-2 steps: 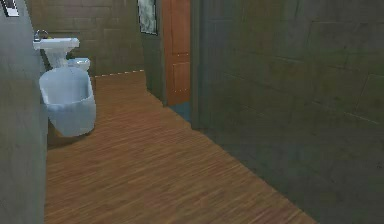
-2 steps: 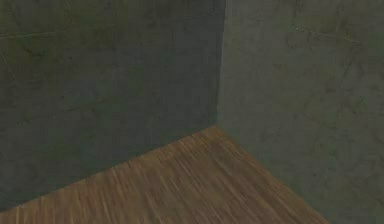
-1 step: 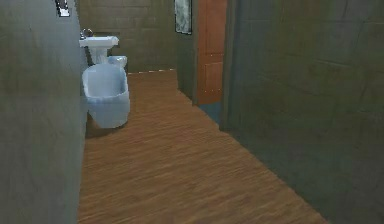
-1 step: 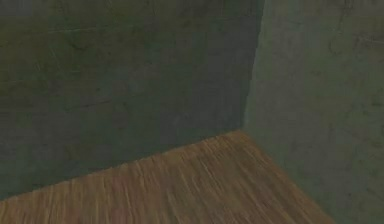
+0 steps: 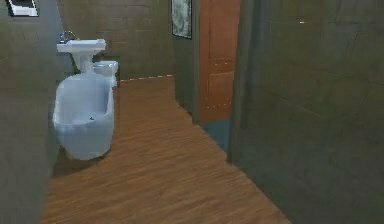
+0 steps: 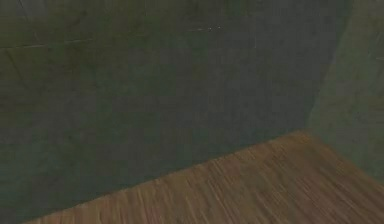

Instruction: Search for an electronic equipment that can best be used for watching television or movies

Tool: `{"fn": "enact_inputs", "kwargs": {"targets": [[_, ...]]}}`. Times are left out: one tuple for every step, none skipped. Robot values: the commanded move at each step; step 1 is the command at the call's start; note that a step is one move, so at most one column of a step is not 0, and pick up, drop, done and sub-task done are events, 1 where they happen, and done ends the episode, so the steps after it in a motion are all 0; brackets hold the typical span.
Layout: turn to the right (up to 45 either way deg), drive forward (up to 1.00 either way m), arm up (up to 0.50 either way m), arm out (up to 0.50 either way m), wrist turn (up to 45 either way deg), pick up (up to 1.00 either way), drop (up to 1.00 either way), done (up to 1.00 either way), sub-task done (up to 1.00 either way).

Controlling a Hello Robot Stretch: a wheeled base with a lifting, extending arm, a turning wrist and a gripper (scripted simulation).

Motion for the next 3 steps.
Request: {"fn": "enact_inputs", "kwargs": {"targets": [[0.0,1.0,0.0,0.0,0.0,0.0,0.0,0.0,0.0],[0.0,0.7,0.0,0.0,0.0,0.0,0.0,0.0,0.0],[-36.0,0.0,0.0,0.0,0.0,0.0,0.0,0.0,0.0]]}}
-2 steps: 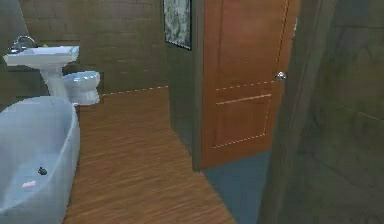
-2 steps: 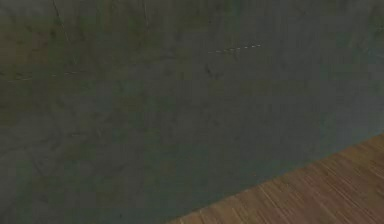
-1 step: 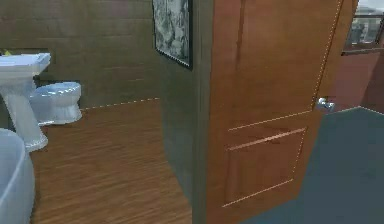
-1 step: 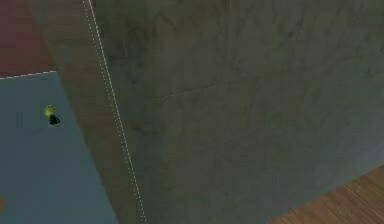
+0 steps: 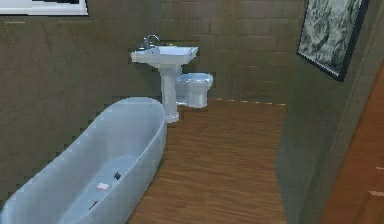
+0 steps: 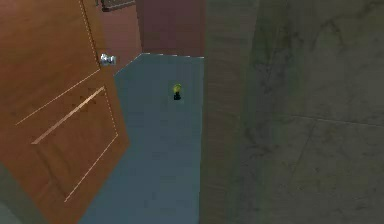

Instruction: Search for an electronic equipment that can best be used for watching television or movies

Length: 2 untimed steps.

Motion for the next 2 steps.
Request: {"fn": "enact_inputs", "kwargs": {"targets": [[0.0,0.05,0.0,0.0,0.0,0.0,0.0,0.0,0.0],[45.0,0.0,0.0,0.0,0.0,0.0,0.0,0.0,0.0]]}}
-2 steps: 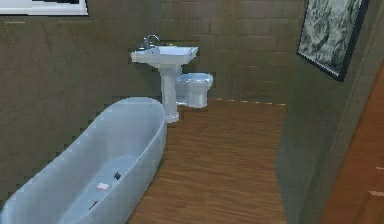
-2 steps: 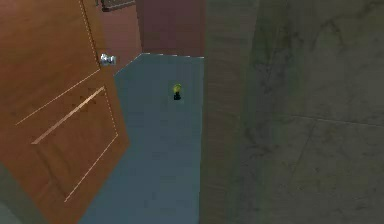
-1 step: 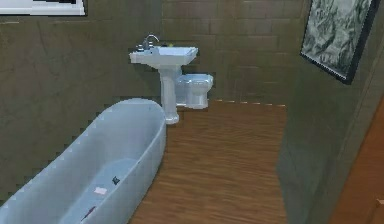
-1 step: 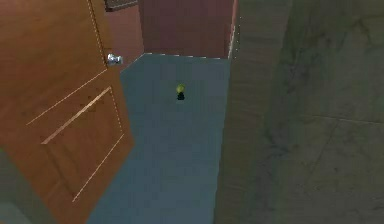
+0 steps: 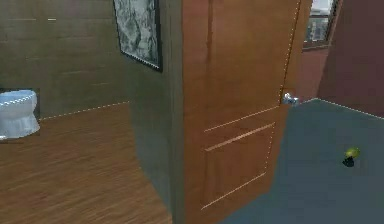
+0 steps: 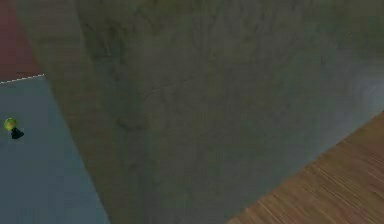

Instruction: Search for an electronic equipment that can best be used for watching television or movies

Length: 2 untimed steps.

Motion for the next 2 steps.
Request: {"fn": "enact_inputs", "kwargs": {"targets": [[0.0,0.5,0.0,0.0,0.0,0.0,0.0,0.0,0.0],[45.0,0.0,0.0,0.0,0.0,0.0,0.0,0.0,0.0]]}}
